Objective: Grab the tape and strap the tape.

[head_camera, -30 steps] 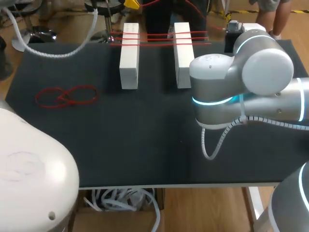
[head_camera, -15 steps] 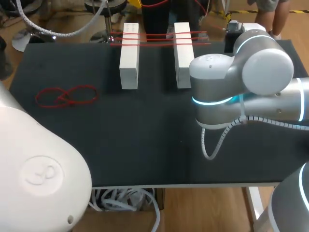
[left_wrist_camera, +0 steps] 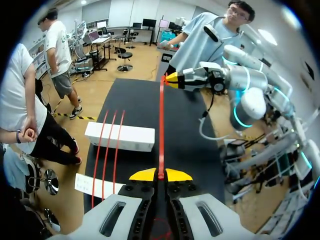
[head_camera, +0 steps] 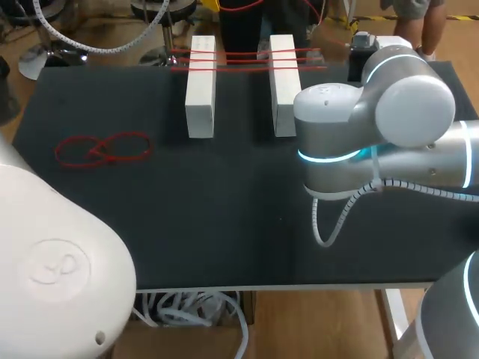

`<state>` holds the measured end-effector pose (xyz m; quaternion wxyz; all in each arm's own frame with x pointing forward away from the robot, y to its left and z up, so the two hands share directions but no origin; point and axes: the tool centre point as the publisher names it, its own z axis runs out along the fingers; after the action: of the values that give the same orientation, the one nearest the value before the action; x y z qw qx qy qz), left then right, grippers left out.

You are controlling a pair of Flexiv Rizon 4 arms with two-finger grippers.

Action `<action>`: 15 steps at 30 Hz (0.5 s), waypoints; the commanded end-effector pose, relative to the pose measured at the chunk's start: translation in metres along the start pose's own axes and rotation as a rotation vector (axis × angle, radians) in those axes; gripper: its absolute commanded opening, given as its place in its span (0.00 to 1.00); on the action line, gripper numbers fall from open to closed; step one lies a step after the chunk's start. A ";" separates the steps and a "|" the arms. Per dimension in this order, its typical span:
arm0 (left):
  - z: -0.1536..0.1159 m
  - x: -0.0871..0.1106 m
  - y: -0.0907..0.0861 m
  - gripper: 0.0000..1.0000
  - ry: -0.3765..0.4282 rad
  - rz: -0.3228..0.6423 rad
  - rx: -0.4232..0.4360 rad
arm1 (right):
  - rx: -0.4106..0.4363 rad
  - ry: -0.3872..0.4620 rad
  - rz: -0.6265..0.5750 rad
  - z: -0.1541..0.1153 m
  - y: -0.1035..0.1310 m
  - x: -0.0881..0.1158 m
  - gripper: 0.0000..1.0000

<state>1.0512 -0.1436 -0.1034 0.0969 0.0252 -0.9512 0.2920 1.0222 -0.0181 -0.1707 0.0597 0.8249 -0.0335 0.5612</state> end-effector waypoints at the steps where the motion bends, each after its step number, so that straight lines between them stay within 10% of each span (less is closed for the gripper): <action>1: 0.000 0.000 -0.001 0.00 0.001 -0.001 -0.004 | 0.003 -0.004 -0.002 -0.001 0.002 0.002 0.00; 9: 0.000 0.000 -0.001 0.00 0.001 -0.001 -0.004 | -0.068 0.025 -0.079 0.000 -0.002 0.004 0.00; 15: 0.000 0.000 -0.001 0.00 0.001 -0.001 -0.004 | -0.180 0.274 -0.197 0.006 -0.008 0.023 0.00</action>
<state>1.0509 -0.1436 -0.1035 0.0971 0.0250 -0.9511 0.2920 1.0271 -0.0235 -0.1453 0.1257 0.7930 0.0097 0.5960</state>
